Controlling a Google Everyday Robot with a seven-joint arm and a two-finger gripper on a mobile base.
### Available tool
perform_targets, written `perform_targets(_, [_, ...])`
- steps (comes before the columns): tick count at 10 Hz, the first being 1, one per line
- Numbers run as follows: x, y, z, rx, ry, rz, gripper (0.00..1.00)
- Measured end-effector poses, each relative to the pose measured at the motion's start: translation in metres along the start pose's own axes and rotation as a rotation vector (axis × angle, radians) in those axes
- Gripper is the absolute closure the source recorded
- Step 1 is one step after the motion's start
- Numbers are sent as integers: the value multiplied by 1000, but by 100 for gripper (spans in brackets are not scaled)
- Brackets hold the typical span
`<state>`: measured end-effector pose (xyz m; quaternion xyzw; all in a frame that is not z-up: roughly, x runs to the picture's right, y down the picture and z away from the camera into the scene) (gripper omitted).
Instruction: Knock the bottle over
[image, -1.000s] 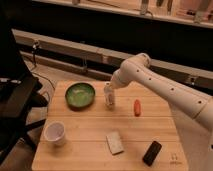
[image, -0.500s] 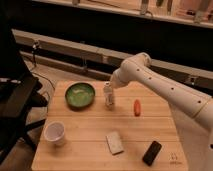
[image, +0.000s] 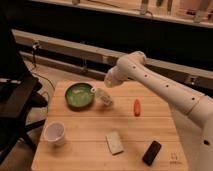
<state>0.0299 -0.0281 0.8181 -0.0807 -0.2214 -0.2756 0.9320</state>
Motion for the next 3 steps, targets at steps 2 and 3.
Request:
perform_targets(2, [10, 9, -4, 2, 25, 29, 87])
perform_targets(3, [14, 12, -6, 5, 25, 34, 87])
